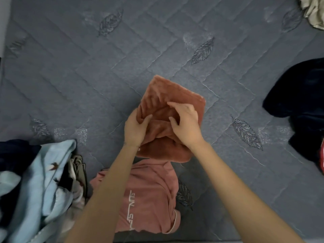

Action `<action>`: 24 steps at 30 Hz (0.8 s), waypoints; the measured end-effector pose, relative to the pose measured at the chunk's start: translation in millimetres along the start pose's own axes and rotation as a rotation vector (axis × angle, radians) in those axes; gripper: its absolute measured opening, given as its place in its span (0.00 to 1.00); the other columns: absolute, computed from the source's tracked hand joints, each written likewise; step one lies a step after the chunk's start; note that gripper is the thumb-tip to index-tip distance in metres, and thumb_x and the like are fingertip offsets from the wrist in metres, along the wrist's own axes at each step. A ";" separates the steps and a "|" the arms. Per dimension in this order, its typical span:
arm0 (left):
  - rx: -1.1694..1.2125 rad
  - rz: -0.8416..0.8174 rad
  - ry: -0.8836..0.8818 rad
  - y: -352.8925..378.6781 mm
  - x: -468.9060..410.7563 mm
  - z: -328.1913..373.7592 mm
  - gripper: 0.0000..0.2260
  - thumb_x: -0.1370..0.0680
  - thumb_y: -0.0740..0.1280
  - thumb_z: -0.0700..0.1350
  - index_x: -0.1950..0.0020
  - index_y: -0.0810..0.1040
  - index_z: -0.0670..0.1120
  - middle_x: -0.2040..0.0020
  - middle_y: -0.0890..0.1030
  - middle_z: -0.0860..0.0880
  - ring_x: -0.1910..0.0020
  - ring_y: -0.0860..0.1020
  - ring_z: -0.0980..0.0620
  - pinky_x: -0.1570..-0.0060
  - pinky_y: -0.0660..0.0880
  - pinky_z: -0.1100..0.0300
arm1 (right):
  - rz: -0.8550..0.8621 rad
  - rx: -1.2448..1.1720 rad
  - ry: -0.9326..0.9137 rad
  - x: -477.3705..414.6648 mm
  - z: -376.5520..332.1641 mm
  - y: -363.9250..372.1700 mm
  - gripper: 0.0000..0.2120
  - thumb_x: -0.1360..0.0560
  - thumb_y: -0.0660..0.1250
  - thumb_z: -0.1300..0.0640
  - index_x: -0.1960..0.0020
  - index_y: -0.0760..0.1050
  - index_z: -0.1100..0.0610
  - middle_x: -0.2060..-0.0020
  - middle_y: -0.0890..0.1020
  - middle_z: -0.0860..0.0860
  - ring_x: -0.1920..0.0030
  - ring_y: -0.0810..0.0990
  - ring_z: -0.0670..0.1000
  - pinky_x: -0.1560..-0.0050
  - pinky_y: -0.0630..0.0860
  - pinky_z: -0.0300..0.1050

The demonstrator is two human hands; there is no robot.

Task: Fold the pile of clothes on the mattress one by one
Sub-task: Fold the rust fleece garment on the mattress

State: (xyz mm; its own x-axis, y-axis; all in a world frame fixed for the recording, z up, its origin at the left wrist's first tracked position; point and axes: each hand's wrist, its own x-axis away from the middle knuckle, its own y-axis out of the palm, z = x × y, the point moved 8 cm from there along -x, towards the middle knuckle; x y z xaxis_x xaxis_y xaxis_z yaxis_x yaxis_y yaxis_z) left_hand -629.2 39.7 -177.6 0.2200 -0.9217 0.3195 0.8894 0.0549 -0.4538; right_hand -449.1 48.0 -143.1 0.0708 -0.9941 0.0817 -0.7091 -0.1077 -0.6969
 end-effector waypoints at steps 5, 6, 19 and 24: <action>-0.084 0.043 0.016 -14.2 -20.6 -15.6 0.12 0.25 0.71 0.49 0.44 0.80 0.45 0.53 0.80 0.54 0.53 0.78 0.57 0.56 0.71 0.74 | -0.148 0.310 -0.030 -9.6 22.7 20.1 0.32 0.26 0.66 0.41 0.25 0.61 0.42 0.22 0.53 0.49 0.23 0.43 0.54 0.26 0.36 0.59; -0.095 0.037 -0.001 -11.4 -22.7 -23.3 0.13 0.24 0.71 0.49 0.43 0.80 0.45 0.52 0.80 0.54 0.52 0.77 0.57 0.57 0.70 0.76 | -0.230 0.328 0.009 -9.8 31.3 29.5 0.34 0.26 0.64 0.37 0.24 0.56 0.40 0.22 0.48 0.48 0.23 0.38 0.53 0.27 0.32 0.59; -0.216 0.073 -0.291 -6.6 -10.8 -71.1 0.33 0.29 0.62 0.71 0.39 0.76 0.45 0.41 0.76 0.45 0.40 0.73 0.44 0.40 0.71 0.49 | 0.101 0.211 0.048 -45.7 42.1 3.0 0.34 0.30 0.67 0.35 0.29 0.67 0.48 0.30 0.68 0.51 0.29 0.64 0.52 0.29 0.54 0.53; 0.206 -0.149 -0.575 13.0 1.3 -81.5 0.33 0.26 0.66 0.63 0.27 0.63 0.47 0.41 0.69 0.53 0.42 0.70 0.53 0.42 0.67 0.58 | -0.312 0.060 0.335 -50.2 76.5 12.6 0.43 0.32 0.66 0.29 0.24 0.57 0.44 0.29 0.70 0.45 0.28 0.67 0.53 0.27 0.59 0.56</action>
State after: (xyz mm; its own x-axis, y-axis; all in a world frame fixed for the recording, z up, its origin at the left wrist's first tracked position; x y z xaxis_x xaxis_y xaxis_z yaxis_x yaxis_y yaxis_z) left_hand -650.0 7.9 -250.9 0.2175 -0.5741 0.7893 0.9734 0.0675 -0.2192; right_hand -408.0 95.9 -210.5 0.0373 -0.8576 0.5129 -0.6475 -0.4117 -0.6413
